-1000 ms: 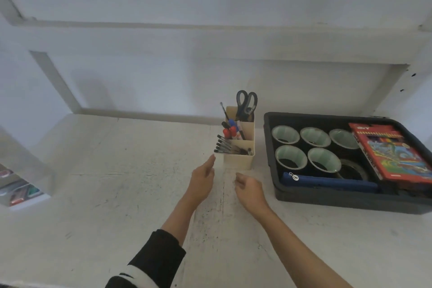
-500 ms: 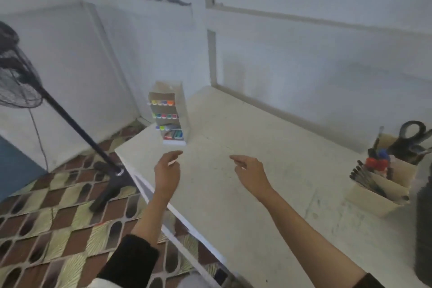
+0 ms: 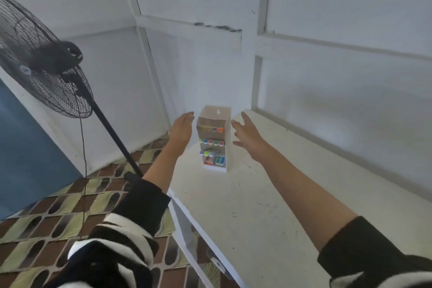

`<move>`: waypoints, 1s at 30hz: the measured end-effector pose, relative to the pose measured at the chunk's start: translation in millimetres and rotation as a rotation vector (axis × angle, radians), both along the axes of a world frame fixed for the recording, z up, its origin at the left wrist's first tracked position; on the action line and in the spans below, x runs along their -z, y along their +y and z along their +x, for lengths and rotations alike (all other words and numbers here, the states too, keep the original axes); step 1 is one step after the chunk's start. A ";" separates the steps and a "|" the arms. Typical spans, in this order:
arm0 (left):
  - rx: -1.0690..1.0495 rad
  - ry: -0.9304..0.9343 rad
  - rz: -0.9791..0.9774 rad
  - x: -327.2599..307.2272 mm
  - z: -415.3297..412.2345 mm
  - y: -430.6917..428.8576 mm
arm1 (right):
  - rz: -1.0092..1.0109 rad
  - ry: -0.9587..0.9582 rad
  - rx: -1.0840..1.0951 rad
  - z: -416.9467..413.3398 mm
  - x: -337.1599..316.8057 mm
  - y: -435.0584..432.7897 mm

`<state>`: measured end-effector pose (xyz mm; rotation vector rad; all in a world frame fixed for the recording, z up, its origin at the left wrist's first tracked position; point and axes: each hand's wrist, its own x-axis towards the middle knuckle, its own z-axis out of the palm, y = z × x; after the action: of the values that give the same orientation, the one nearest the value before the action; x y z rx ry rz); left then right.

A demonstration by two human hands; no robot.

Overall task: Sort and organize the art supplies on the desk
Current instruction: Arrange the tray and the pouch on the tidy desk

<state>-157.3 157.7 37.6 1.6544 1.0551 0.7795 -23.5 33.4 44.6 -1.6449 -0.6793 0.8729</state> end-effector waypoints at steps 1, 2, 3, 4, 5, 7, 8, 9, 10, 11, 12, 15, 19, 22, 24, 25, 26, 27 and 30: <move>0.040 -0.020 -0.097 -1.7 5.4 2.4 | -0.009 0.058 -0.006 1.9 -1.2 3.3; 0.093 -0.046 -0.188 -3.4 10.7 2.2 | -0.026 0.095 -0.025 2.5 -2.1 6.4; 0.135 -0.063 -0.240 -4.5 15.2 0.1 | -0.041 0.113 -0.057 1.4 -3.8 8.5; 0.163 -0.054 -0.236 -4.7 19.6 -1.2 | -0.052 0.117 -0.086 -0.9 -5.8 9.9; 0.169 -0.039 -0.206 -5.4 25.1 -3.5 | -0.050 0.117 -0.099 -3.5 -8.1 10.3; 0.147 -0.017 -0.126 -5.9 33.9 -8.6 | -0.032 0.093 -0.060 -8.3 -12.9 8.4; 0.150 -0.013 -0.100 -6.3 40.0 -12.9 | -0.024 0.063 -0.017 -6.9 -14.3 3.7; 0.160 -0.016 -0.080 -6.5 46.0 -17.5 | -0.014 0.035 0.022 -3.6 -14.8 -1.4; 0.181 -0.022 -0.063 -6.8 53.0 -23.7 | -0.004 0.015 0.052 2.0 -16.0 -7.9; 0.209 -0.025 -0.051 -6.9 60.9 -30.8 | 0.006 -0.004 0.079 8.3 -17.6 -16.3; 0.248 -0.030 -0.039 -7.5 71.2 -40.5 | 0.010 -0.028 0.106 17.5 -19.0 -26.5; 0.359 -0.047 -0.014 -9.8 104.5 -73.4 | -0.011 -0.084 0.183 48.8 -27.2 -63.8; 0.513 -0.039 -0.022 -10.7 156.3 -127.5 | -0.036 -0.048 0.303 92.6 -35.7 -137.0; 0.678 -0.036 -0.004 -7.2 189.0 -175.5 | -0.031 -0.027 0.399 113.5 -37.7 -194.9; 0.757 -0.025 0.005 -3.4 207.3 -207.8 | -0.050 -0.026 0.450 122.9 -35.3 -228.8; 0.781 -0.014 0.010 -1.6 214.7 -221.1 | -0.054 -0.025 0.474 125.5 -34.7 -243.2; 0.806 -0.002 0.014 0.9 222.3 -233.8 | -0.054 -0.022 0.502 127.9 -34.0 -257.1; 0.828 0.010 0.011 2.8 229.2 -248.4 | -0.058 -0.019 0.527 130.1 -33.6 -272.2; 0.862 0.025 -0.022 3.2 238.5 -275.2 | -0.087 -0.011 0.582 132.7 -32.7 -298.6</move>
<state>81.2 -117.5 34.4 1.8659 0.2791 0.1707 109.2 -265.3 77.4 -1.7912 -0.1454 0.4731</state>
